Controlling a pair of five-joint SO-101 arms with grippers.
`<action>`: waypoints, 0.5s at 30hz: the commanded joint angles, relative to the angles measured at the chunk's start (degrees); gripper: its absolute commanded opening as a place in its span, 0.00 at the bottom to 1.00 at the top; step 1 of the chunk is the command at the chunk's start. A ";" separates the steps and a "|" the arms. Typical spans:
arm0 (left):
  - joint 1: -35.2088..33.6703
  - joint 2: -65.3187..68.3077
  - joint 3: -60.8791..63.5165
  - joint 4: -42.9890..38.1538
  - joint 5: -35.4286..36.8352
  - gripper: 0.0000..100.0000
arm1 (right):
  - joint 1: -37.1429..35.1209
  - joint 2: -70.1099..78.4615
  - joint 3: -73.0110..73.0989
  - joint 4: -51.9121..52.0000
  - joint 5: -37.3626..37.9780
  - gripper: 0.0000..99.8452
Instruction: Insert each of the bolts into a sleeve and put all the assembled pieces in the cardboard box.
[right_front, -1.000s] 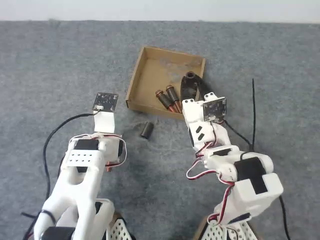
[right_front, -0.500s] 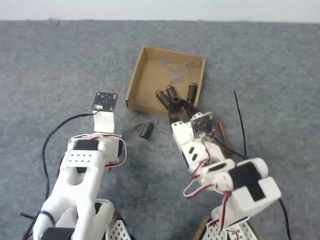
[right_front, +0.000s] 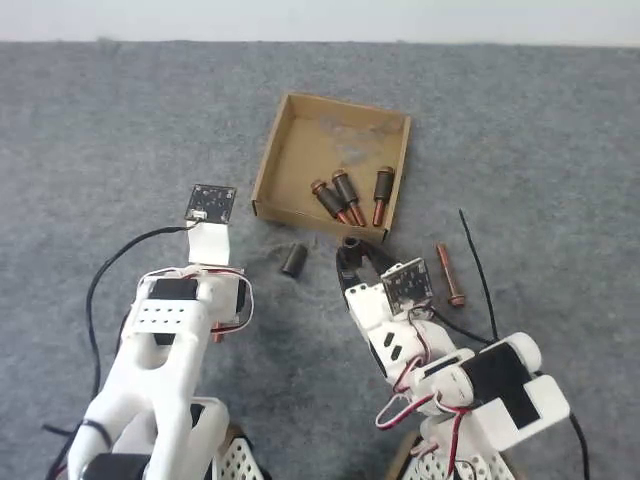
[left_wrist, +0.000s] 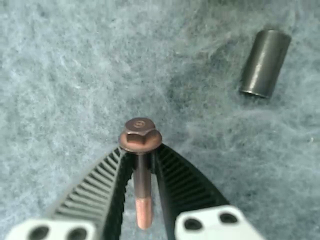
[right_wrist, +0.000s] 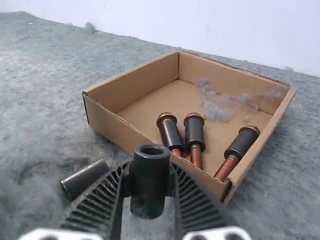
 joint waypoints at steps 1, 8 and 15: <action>-0.18 -2.73 -0.57 -1.23 -0.26 0.01 | -0.66 -1.45 -0.44 -2.51 -0.97 0.01; -0.09 -2.73 -0.13 -1.32 -0.26 0.01 | -0.13 12.44 -6.86 -13.67 -0.53 0.01; -0.09 -3.08 -0.04 -1.32 -0.26 0.01 | -3.38 22.73 -6.15 -29.58 6.86 0.01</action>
